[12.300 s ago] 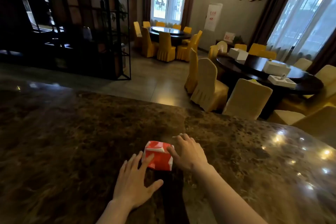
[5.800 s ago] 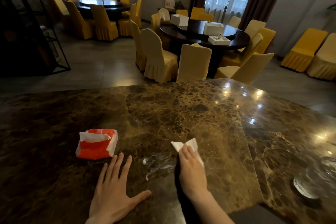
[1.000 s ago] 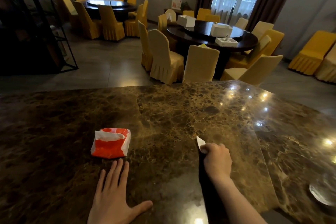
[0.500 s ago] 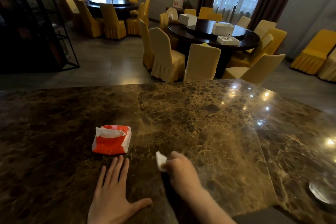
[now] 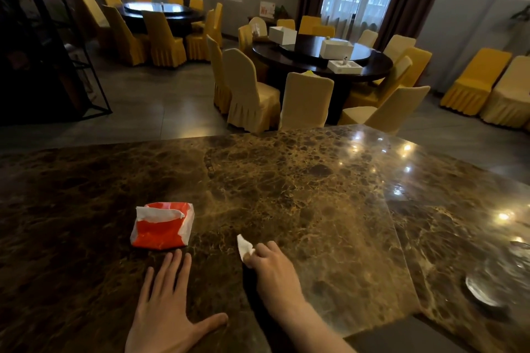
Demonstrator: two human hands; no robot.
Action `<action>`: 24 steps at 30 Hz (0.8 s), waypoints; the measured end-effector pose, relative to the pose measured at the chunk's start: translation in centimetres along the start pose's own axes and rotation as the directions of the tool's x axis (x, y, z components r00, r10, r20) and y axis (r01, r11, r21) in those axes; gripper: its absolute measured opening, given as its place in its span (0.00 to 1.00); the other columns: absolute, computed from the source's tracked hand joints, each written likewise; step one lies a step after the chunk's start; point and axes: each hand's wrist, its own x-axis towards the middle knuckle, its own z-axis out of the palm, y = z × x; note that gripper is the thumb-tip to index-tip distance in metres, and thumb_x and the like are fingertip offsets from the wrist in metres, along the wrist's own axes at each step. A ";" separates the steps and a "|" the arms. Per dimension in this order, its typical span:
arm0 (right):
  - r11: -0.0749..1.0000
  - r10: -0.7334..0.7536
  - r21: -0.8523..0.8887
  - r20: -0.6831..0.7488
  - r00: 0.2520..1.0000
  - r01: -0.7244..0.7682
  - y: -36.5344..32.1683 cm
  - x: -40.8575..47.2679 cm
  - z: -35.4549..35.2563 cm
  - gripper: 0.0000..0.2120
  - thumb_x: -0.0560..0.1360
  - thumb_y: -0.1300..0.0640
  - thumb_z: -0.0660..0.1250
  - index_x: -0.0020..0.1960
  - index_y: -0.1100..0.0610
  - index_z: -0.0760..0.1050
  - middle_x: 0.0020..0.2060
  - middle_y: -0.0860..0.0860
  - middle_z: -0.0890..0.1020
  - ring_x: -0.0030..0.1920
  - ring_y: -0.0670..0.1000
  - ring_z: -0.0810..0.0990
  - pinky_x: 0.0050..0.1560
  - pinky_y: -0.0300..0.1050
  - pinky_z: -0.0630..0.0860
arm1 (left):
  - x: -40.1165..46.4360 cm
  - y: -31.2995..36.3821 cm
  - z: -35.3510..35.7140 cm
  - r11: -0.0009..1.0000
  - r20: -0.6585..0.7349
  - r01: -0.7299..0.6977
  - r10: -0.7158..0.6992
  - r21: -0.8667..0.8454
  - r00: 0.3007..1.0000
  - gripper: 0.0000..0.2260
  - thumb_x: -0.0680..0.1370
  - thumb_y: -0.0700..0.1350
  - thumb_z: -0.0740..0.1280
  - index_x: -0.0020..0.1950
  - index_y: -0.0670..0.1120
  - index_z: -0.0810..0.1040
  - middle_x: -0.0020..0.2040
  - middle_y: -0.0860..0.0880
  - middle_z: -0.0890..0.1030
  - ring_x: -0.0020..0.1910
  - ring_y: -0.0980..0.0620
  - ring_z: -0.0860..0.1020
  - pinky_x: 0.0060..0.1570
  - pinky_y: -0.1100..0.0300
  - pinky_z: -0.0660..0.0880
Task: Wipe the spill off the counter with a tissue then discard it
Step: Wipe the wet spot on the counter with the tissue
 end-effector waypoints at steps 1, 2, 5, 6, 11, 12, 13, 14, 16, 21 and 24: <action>1.000 0.012 -0.016 0.004 1.000 -0.012 1.1 -0.1 -0.8 0.12 0.78 0.62 0.66 0.59 0.53 0.83 0.51 0.50 0.80 0.54 0.53 0.74 0.47 0.46 0.74 | 0.0 0.0 0.0 1.000 -0.001 -0.002 0.002 0.001 1.000 0.65 0.53 0.91 0.41 0.75 0.51 0.23 0.80 0.51 0.27 0.79 0.52 0.29 0.81 0.45 0.34; 0.997 0.071 -0.013 -0.020 0.997 -0.071 2.4 -0.1 -1.6 0.11 0.78 0.62 0.67 0.57 0.53 0.83 0.51 0.49 0.81 0.53 0.52 0.75 0.48 0.44 0.72 | 0.0 0.0 -0.1 1.000 0.002 -0.001 0.001 0.003 1.000 0.65 0.53 0.91 0.41 0.75 0.51 0.23 0.80 0.51 0.27 0.79 0.52 0.29 0.81 0.44 0.34; 0.905 0.424 0.063 -0.193 0.885 -0.420 7.3 -0.1 -4.4 0.12 0.76 0.64 0.69 0.58 0.55 0.81 0.52 0.52 0.84 0.54 0.54 0.80 0.48 0.44 0.73 | -0.1 0.2 -0.1 1.000 0.007 0.000 0.000 -0.005 1.000 0.65 0.52 0.91 0.40 0.74 0.52 0.22 0.80 0.52 0.27 0.78 0.52 0.28 0.80 0.45 0.33; 0.875 0.483 0.079 -0.223 0.847 -0.478 8.3 0.1 -4.8 0.17 0.75 0.67 0.69 0.63 0.56 0.78 0.53 0.54 0.84 0.56 0.57 0.80 0.49 0.48 0.75 | -0.2 0.2 -0.2 1.000 0.001 -0.003 0.003 -0.006 1.000 0.65 0.52 0.91 0.40 0.74 0.52 0.22 0.80 0.52 0.27 0.79 0.52 0.28 0.80 0.45 0.33; 0.885 0.463 0.026 -0.141 0.875 -0.464 5.4 2.6 -3.0 0.10 0.79 0.66 0.64 0.54 0.57 0.82 0.48 0.53 0.75 0.55 0.57 0.77 0.49 0.49 0.75 | -0.4 0.4 -0.5 1.000 0.014 -0.002 0.002 -0.008 1.000 0.64 0.54 0.91 0.41 0.74 0.51 0.22 0.80 0.51 0.27 0.79 0.51 0.28 0.80 0.44 0.33; 0.902 0.432 0.044 -0.120 0.894 -0.430 4.0 3.1 -2.3 0.09 0.80 0.64 0.64 0.53 0.57 0.83 0.48 0.52 0.75 0.54 0.56 0.76 0.50 0.49 0.75 | -0.4 0.3 -0.6 1.000 0.012 -0.005 0.005 -0.008 1.000 0.64 0.54 0.91 0.41 0.74 0.51 0.22 0.80 0.51 0.27 0.79 0.52 0.28 0.80 0.44 0.33; 0.920 0.392 0.055 -0.101 0.915 -0.388 2.5 3.6 -1.6 0.09 0.80 0.63 0.64 0.53 0.57 0.83 0.49 0.52 0.75 0.54 0.55 0.75 0.50 0.49 0.76 | -0.4 0.2 -0.6 1.000 0.014 -0.006 0.006 -0.008 1.000 0.64 0.54 0.91 0.41 0.74 0.52 0.22 0.80 0.51 0.27 0.79 0.52 0.28 0.80 0.44 0.33; 0.938 0.346 0.060 -0.082 0.935 -0.341 1.0 3.9 -1.0 0.08 0.81 0.63 0.64 0.53 0.57 0.83 0.50 0.52 0.76 0.54 0.54 0.75 0.51 0.49 0.76 | -0.4 0.2 -0.6 1.000 0.017 -0.004 0.004 -0.011 1.000 0.64 0.54 0.91 0.41 0.74 0.52 0.22 0.80 0.51 0.27 0.79 0.52 0.28 0.80 0.44 0.33; 0.967 0.253 0.048 -0.055 0.966 -0.250 -1.1 4.3 0.0 0.08 0.81 0.64 0.64 0.54 0.58 0.81 0.52 0.52 0.75 0.55 0.54 0.74 0.50 0.49 0.76 | -0.3 0.1 -0.5 1.000 0.013 -0.003 0.003 -0.019 1.000 0.64 0.53 0.91 0.40 0.75 0.52 0.23 0.80 0.51 0.27 0.79 0.52 0.28 0.80 0.44 0.33; 0.999 0.007 0.040 0.026 1.000 -0.008 -3.6 3.7 0.8 0.08 0.81 0.62 0.64 0.55 0.57 0.82 0.51 0.53 0.77 0.53 0.53 0.75 0.49 0.48 0.76 | -0.3 0.0 -0.2 1.000 0.006 -0.005 0.005 -0.020 1.000 0.64 0.54 0.91 0.40 0.77 0.52 0.25 0.81 0.51 0.29 0.79 0.52 0.29 0.81 0.44 0.34; 0.989 -0.145 0.023 0.068 0.987 0.144 -2.4 2.1 0.4 0.08 0.80 0.60 0.66 0.56 0.55 0.83 0.51 0.52 0.78 0.52 0.53 0.75 0.47 0.45 0.74 | -0.2 -0.1 -0.4 1.000 0.008 -0.007 0.007 -0.016 1.000 0.65 0.52 0.91 0.38 0.75 0.53 0.24 0.81 0.51 0.29 0.79 0.52 0.29 0.81 0.45 0.34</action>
